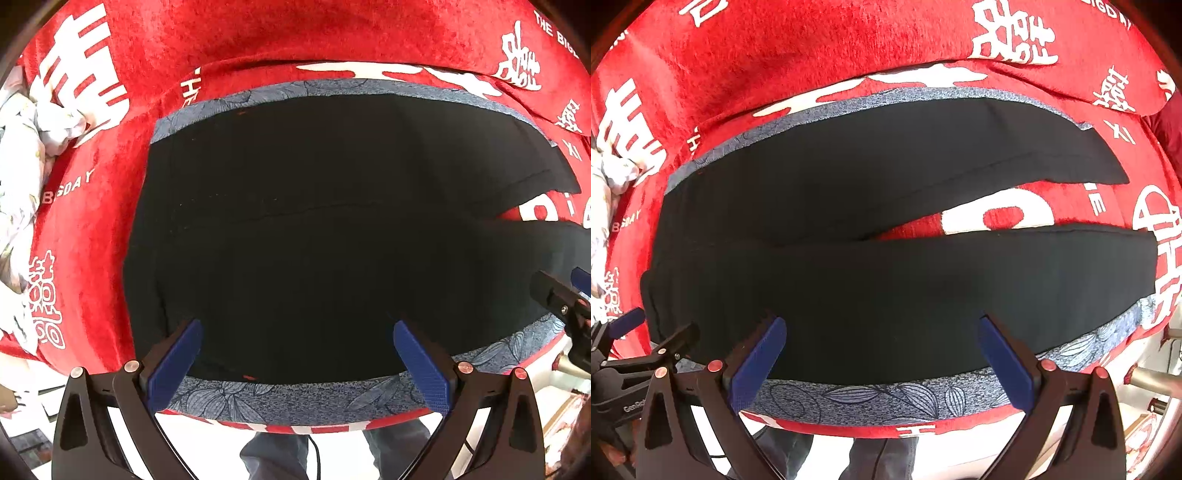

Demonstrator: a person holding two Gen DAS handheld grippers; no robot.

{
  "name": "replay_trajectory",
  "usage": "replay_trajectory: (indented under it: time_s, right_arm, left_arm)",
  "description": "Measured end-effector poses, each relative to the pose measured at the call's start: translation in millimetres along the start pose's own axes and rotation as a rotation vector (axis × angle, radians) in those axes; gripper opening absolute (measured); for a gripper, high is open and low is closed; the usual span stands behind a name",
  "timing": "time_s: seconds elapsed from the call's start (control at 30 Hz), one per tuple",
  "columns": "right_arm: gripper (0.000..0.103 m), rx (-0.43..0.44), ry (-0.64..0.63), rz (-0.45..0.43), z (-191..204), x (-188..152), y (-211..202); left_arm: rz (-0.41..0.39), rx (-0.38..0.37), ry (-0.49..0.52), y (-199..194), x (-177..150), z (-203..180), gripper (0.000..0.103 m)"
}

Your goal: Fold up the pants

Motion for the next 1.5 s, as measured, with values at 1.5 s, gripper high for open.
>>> replay_trajectory:
  time_s: [1.5]
  right_arm:
    - [0.103,0.004,-0.009,0.018,-3,0,10]
  left_arm:
    - [-0.03,0.047,0.015,-3,4,-7,0.103]
Point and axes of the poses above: each gripper's, at about its wrist camera, not at the fingertips, and y roughly the way its jaws point, z to its left, x to its top, the point moved 6 cm from there along y, roughly the way its jaws point, and after that the axes turned 8 degrees about -z, right-handed, at the moved point
